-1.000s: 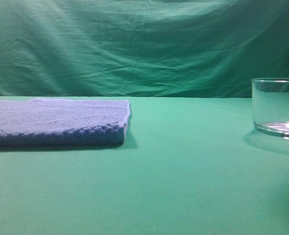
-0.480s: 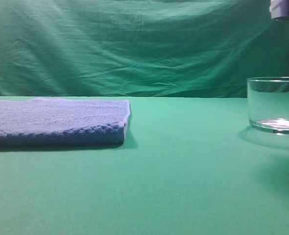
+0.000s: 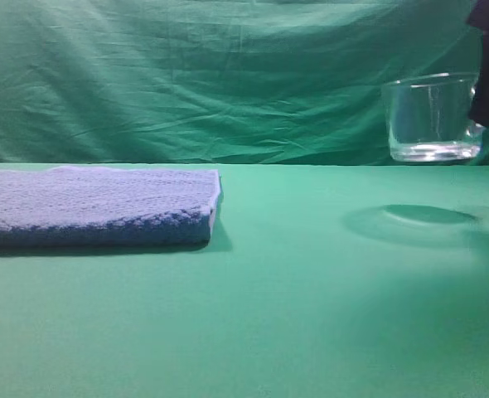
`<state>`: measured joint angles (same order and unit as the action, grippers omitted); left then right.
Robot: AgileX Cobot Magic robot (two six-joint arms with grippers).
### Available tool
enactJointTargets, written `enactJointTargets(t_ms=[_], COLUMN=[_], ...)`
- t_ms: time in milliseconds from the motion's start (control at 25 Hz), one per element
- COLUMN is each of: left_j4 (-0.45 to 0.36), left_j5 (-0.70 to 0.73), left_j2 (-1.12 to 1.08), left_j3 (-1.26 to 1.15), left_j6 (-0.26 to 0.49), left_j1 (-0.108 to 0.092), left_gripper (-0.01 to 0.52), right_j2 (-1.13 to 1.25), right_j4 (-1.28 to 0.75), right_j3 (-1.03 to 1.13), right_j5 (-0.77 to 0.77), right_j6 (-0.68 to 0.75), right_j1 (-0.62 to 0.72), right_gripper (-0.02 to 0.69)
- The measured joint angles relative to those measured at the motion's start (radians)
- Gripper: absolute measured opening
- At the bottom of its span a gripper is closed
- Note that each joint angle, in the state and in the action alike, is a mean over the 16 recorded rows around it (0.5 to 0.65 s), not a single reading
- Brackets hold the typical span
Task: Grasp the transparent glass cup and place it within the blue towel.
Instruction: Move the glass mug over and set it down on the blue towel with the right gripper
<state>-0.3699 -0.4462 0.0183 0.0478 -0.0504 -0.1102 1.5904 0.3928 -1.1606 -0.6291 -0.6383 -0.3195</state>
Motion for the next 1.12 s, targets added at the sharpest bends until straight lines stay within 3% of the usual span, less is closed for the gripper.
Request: enactJointTargets(t_ms=[480, 840, 960, 1120], left_j4=[0.0, 0.0, 0.0, 0.0], left_j5=[0.0, 0.0, 0.0, 0.0], left_j2=[0.0, 0.0, 0.0, 0.0], left_j3=[0.0, 0.0, 0.0, 0.0], left_j6=[0.0, 0.0, 0.0, 0.0], left_j1=[0.0, 0.0, 0.0, 0.0], left_gripper=[0.0, 0.0, 0.0, 0.0], right_j2=[0.283, 0.578, 0.649, 0.705], right_j4=[0.035, 0.025, 0.021, 0.016], right_j3=[-0.39, -0.655, -0.708, -0.745], right_j5=[-0.015, -0.019, -0.016, -0.01], right_j6=[0.0, -0.001, -0.002, -0.001], right_j1=[-0.328, -0.438, -0.453, -0.461], right_gripper=[0.1, 0.103, 0.136, 0.246])
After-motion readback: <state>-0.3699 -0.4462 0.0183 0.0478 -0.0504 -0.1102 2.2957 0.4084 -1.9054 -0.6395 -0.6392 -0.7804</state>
